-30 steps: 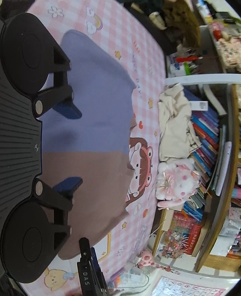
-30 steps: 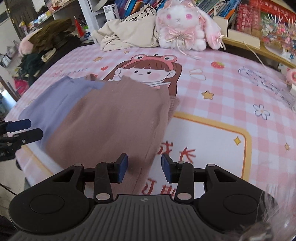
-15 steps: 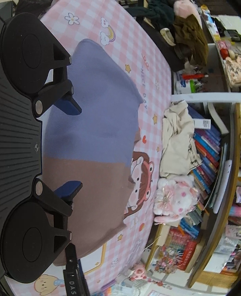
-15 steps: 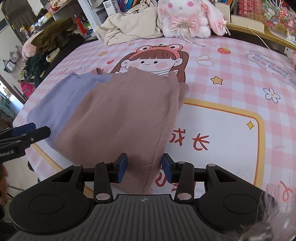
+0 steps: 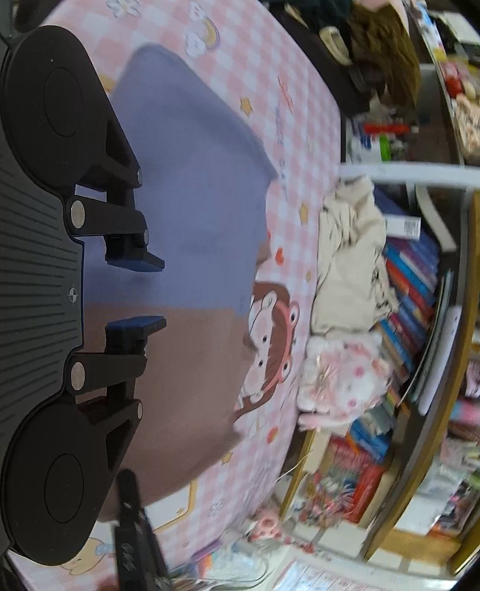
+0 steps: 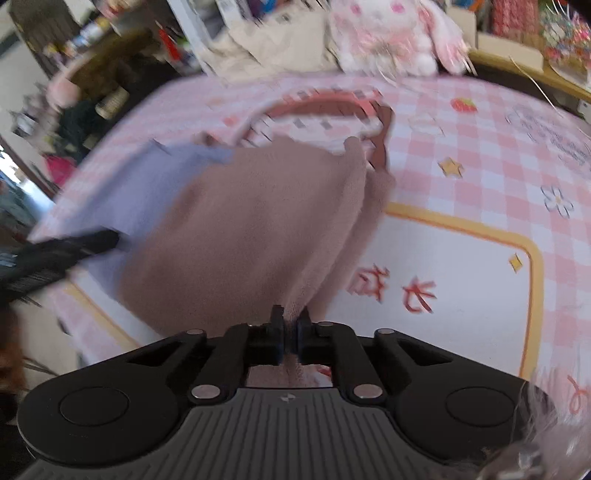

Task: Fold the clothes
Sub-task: 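Withdraw both grippers and move the left gripper to the lavender half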

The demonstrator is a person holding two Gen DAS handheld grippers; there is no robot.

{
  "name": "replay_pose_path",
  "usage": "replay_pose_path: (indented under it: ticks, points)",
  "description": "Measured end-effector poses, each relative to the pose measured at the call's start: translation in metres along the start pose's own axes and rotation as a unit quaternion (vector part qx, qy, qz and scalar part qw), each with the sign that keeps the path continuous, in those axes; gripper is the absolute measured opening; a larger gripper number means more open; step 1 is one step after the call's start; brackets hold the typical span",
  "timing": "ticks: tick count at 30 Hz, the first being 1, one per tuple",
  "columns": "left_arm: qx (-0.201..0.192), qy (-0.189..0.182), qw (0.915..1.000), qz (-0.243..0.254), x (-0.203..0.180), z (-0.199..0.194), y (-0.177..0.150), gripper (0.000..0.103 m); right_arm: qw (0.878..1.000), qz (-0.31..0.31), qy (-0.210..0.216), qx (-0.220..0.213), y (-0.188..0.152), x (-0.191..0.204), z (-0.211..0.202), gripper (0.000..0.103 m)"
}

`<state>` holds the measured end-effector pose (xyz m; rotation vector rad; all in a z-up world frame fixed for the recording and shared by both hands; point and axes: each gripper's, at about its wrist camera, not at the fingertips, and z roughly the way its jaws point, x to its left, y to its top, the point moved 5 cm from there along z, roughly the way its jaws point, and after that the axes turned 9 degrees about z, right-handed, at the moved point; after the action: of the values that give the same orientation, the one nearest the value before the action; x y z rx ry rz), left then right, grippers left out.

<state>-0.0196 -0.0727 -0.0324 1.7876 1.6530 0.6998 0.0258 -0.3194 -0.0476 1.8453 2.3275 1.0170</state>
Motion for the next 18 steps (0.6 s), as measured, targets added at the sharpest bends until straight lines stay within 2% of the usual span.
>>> replay_pose_path:
  ticks: [2, 5, 7, 8, 9, 10, 12, 14, 18]
  points:
    - [0.038, 0.004, 0.9993, -0.002, 0.004, 0.018, -0.007, 0.024, 1.0, -0.008, -0.008, -0.007, 0.001, 0.002, -0.005, 0.007]
    - [0.045, 0.001, 0.999, -0.001, 0.007, 0.021, -0.009, 0.025, 0.999, 0.003, -0.032, 0.025, -0.005, -0.006, 0.011, 0.011]
    - [0.045, -0.001, 0.999, 0.001, 0.009, 0.021, -0.011, 0.026, 0.999, 0.015, -0.036, 0.022, -0.004, -0.011, 0.01, 0.016]
    - [0.04, 0.001, 0.9992, 0.002, 0.01, 0.017, -0.009, 0.027, 0.999, 0.016, -0.04, 0.012, -0.002, -0.012, 0.006, 0.021]
    - [0.024, 0.004, 0.9997, 0.0, 0.013, 0.01, -0.006, 0.027, 0.999, 0.016, -0.048, -0.002, 0.0, -0.013, 0.001, 0.033]
    - [0.005, 0.007, 1.0, -0.003, 0.016, 0.003, -0.002, 0.028, 0.998, 0.015, -0.056, -0.016, 0.002, -0.013, -0.004, 0.035]
    - [-0.017, 0.014, 0.9997, -0.009, 0.024, -0.005, 0.004, 0.028, 0.996, -0.001, -0.073, -0.048, 0.007, -0.012, -0.013, 0.035]
    - [-0.022, 0.017, 0.9996, -0.011, 0.03, -0.006, 0.01, 0.028, 0.994, -0.033, -0.073, -0.075, 0.011, -0.003, -0.016, 0.035]
    - [-0.018, 0.01, 0.9998, 0.0, 0.025, 0.004, 0.02, 0.028, 0.99, -0.105, -0.046, -0.076, 0.007, 0.024, -0.004, 0.035]
